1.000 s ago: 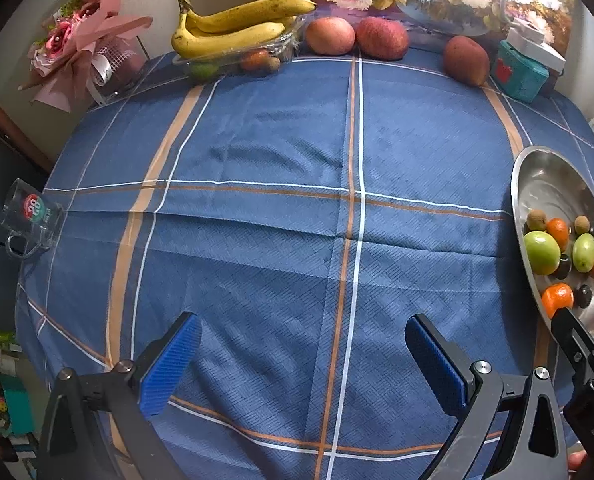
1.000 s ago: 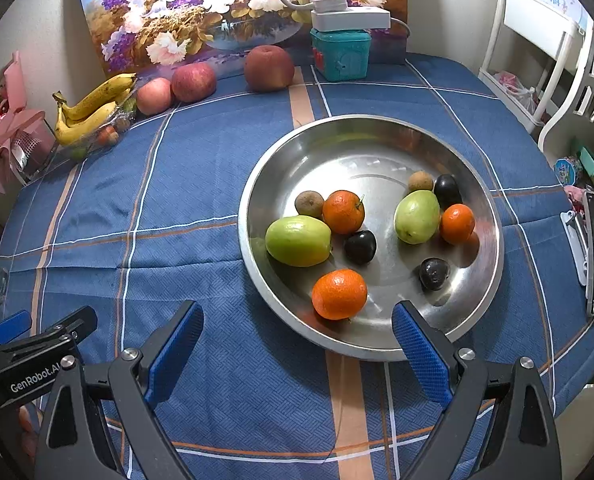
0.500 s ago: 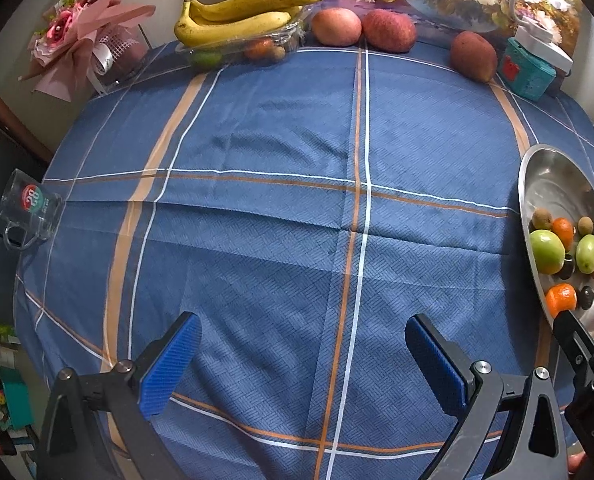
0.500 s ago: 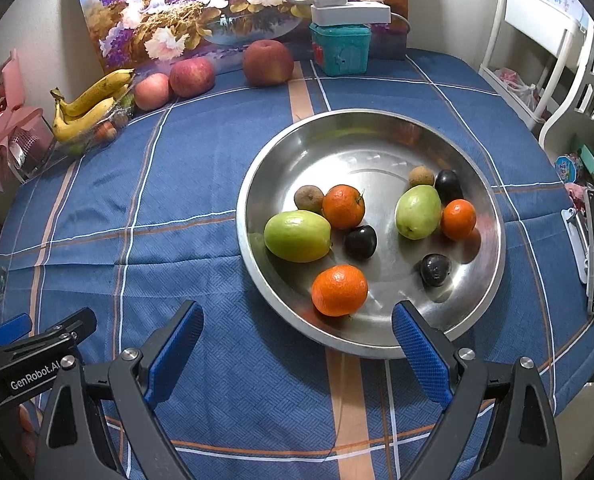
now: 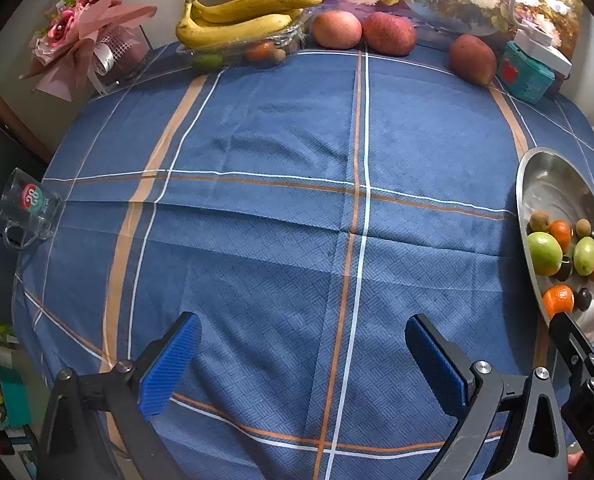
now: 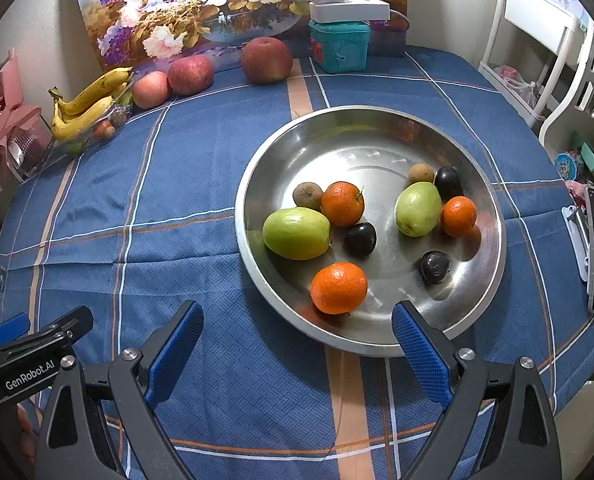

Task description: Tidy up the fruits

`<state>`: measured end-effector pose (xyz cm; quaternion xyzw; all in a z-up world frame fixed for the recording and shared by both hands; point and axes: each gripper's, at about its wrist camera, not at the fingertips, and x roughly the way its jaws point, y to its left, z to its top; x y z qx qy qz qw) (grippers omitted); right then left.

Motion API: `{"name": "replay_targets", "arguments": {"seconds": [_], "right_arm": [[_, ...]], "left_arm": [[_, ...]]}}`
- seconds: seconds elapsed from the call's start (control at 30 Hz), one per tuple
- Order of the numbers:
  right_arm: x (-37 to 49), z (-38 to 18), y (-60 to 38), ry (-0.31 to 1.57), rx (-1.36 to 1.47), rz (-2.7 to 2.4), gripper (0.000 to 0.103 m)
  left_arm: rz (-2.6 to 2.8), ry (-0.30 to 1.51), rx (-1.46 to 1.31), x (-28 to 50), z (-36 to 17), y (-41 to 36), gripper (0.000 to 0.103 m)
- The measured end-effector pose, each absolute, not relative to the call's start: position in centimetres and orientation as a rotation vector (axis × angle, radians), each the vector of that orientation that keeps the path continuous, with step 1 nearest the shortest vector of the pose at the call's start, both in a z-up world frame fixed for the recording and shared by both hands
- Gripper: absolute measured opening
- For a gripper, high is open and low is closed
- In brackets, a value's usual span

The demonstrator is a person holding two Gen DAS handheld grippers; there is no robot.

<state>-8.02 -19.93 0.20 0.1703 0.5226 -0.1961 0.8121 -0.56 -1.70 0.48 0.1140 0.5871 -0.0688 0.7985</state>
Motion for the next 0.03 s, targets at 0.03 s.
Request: {"name": "replay_targets", "arguments": {"seconds": [0.03], "right_arm": [[-8.0, 0.21, -19.91, 1.117, 0.365, -0.42, 0.096]], "left_arm": [[-0.147, 1.264, 0.242, -0.52, 0.41, -1.67, 0.103]]}}
